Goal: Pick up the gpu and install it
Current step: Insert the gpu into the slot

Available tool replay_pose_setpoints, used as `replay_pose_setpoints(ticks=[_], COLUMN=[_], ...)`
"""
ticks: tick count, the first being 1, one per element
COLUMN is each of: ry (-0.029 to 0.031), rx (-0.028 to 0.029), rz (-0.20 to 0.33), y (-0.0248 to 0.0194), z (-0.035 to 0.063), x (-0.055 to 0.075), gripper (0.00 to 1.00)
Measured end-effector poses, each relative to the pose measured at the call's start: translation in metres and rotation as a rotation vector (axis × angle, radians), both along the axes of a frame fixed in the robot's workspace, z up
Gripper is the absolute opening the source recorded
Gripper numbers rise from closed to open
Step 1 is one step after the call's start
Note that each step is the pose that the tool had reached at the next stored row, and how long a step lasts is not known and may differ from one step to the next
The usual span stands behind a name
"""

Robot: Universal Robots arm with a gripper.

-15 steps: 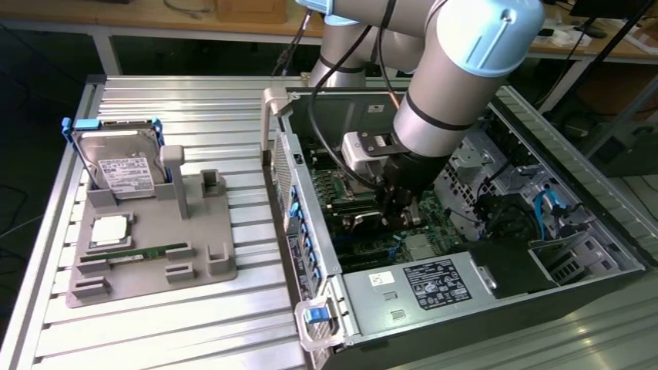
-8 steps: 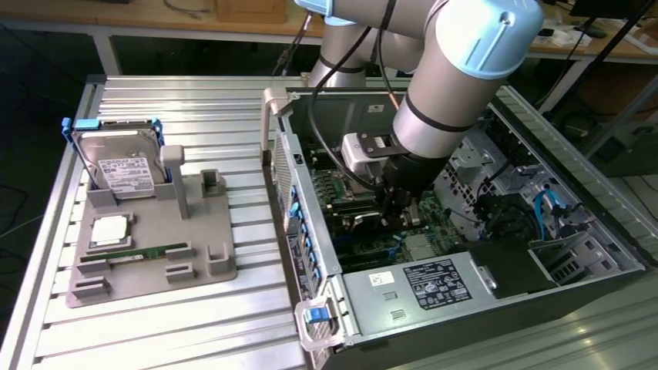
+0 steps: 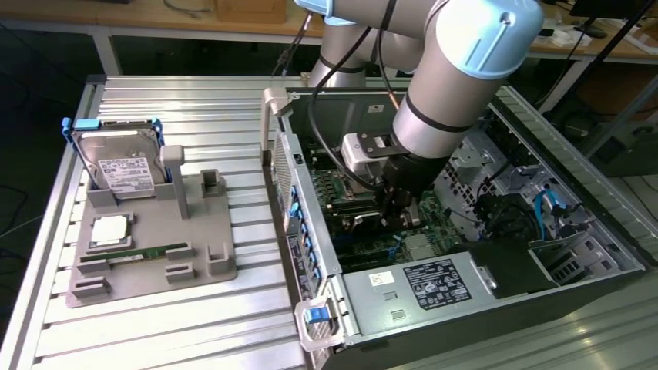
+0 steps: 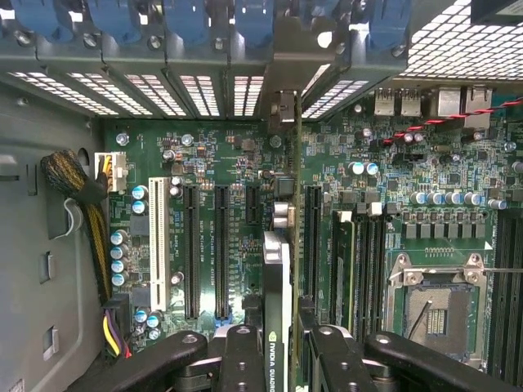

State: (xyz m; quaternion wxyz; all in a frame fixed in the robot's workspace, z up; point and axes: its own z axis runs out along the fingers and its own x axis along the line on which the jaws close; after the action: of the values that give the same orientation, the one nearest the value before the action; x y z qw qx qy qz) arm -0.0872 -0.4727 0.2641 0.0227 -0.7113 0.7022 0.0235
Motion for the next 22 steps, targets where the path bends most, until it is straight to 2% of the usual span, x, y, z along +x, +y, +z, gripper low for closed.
replay_pose_setpoints(ticks=[2, 3, 12, 14, 15, 16, 17, 22], ry=[0.0073, 0.0089, 0.0090, 0.0088, 0.0095, 0.0193, 0.0193, 0.0193], rx=[0.0003, 0.0001, -0.0001, 0.0005, 0.0008, 0.0012, 0.0011, 0.0022], rz=[0.000, 0.000, 0.000, 0.000, 0.000, 0.000, 0.000, 0.000], y=[0.0000, 0.0000, 0.0001, 0.0003, 0.0002, 0.0002, 0.0013, 0.0013], z=[-0.0001, -0.0001, -0.0031, 0.0022, 0.0025, 0.0024, 0.0024, -0.0016], x=[0.0009, 0.0009, 0.0010, 0.0010, 0.0009, 0.0013, 0.0013, 0.0013], gripper=[0.27, 0.27, 0.27, 0.27, 0.27, 0.27, 0.27, 0.27])
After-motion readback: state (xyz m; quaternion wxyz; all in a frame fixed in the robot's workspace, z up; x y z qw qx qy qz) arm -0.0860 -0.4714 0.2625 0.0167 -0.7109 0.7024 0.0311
